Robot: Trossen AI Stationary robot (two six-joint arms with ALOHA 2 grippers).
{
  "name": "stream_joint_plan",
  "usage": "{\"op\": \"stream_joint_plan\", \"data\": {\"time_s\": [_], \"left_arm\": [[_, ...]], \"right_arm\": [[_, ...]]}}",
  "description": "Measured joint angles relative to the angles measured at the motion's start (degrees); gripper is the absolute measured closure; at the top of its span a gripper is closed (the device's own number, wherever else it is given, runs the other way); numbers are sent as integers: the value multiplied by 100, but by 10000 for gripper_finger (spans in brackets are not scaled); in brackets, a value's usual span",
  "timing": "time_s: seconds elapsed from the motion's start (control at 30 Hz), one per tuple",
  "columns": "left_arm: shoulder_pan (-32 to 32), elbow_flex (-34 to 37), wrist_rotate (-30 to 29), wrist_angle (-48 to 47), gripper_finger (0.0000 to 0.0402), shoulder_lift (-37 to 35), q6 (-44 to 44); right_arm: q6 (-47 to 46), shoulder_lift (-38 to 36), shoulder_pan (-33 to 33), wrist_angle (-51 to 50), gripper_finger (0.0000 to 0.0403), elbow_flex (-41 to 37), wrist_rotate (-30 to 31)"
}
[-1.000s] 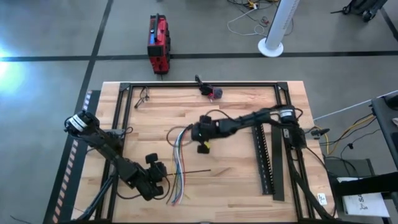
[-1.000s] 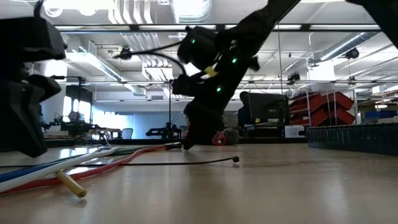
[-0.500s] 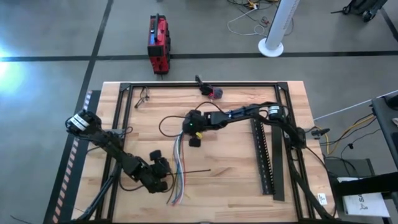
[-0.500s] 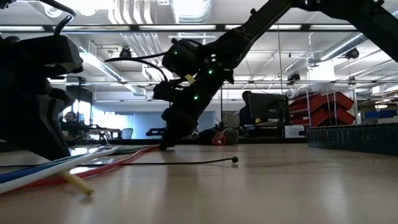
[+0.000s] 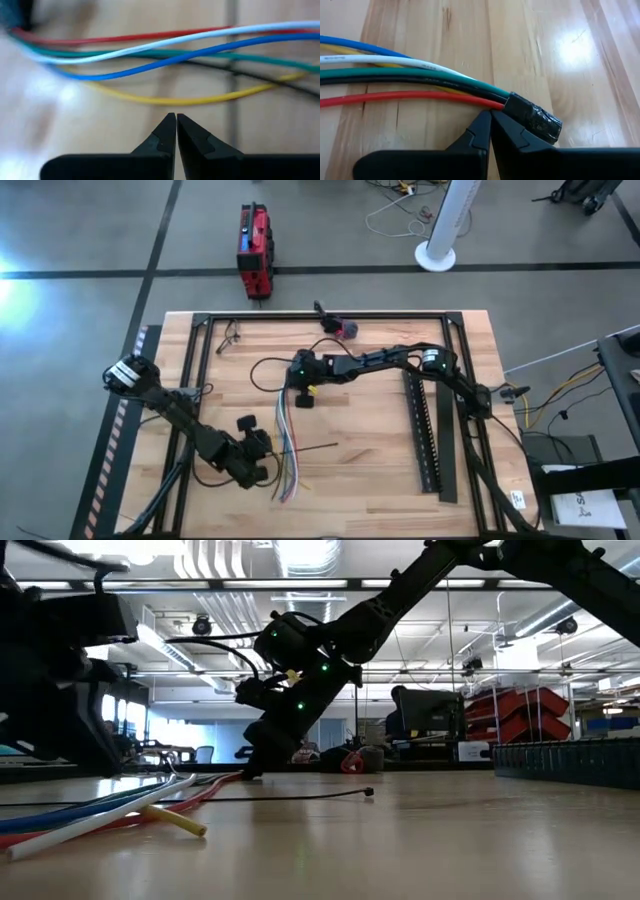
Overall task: Ziptie cables
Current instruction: Close the cables together using a zip tie
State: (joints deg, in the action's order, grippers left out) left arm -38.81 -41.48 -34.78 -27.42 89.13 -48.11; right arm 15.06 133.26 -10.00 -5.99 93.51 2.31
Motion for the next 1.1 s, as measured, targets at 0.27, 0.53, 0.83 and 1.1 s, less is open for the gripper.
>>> {"op": "stream_joint_plan", "data": {"time_s": [0.27,0.53,0.83,1.1], "left_arm": [[631,745,119,872,402,-58,156],[1363,1036,354,2844,402,17,1692],[1927,1006,737,3519,402,172,2592],[1910,829,1546,2877,402,-109,2676]], "right_arm": [[65,-7,-22,99,403,-9,-66],[204,21,-20,303,403,-13,-86],[212,37,20,516,403,-13,-417],[460,-102,30,135,403,-13,-81]]}}
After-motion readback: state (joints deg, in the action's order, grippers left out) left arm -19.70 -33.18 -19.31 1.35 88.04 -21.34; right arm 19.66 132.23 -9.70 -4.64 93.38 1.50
